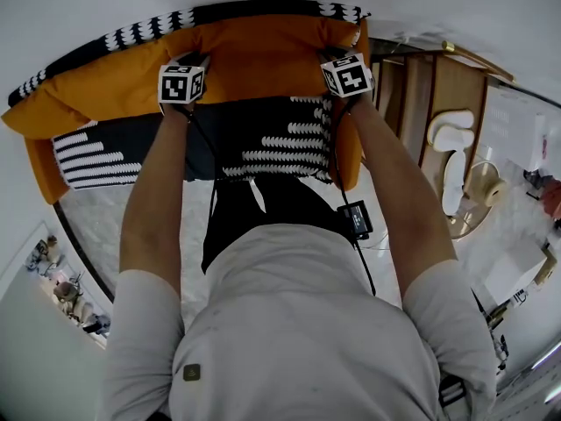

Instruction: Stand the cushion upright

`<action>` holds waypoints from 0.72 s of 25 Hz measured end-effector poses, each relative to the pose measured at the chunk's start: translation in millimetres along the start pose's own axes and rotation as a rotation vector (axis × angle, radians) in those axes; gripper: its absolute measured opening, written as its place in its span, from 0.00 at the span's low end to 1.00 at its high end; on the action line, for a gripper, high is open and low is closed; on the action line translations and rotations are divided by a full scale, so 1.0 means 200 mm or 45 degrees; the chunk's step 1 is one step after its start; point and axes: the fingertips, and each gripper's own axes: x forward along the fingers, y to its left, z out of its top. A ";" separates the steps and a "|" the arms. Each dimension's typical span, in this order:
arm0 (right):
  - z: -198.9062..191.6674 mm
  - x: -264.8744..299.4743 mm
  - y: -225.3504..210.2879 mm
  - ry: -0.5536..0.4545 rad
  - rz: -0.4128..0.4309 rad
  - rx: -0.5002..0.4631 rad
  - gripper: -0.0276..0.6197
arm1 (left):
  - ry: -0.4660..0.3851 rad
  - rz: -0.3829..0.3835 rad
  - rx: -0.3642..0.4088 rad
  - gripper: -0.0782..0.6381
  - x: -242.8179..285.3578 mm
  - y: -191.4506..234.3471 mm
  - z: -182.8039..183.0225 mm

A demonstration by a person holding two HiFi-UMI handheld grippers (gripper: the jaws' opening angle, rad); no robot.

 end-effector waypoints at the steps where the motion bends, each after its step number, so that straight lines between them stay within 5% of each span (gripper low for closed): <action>1: 0.01 -0.02 -0.01 -0.017 -0.018 0.011 0.23 | -0.013 -0.004 -0.005 0.34 -0.01 0.00 0.00; 8: -0.01 -0.16 0.02 -0.072 -0.052 0.027 0.28 | -0.053 -0.038 0.027 0.40 -0.20 -0.03 -0.07; 18: 0.06 -0.48 0.39 -0.237 -0.107 0.006 0.26 | -0.210 -0.090 0.061 0.41 -0.60 -0.03 -0.06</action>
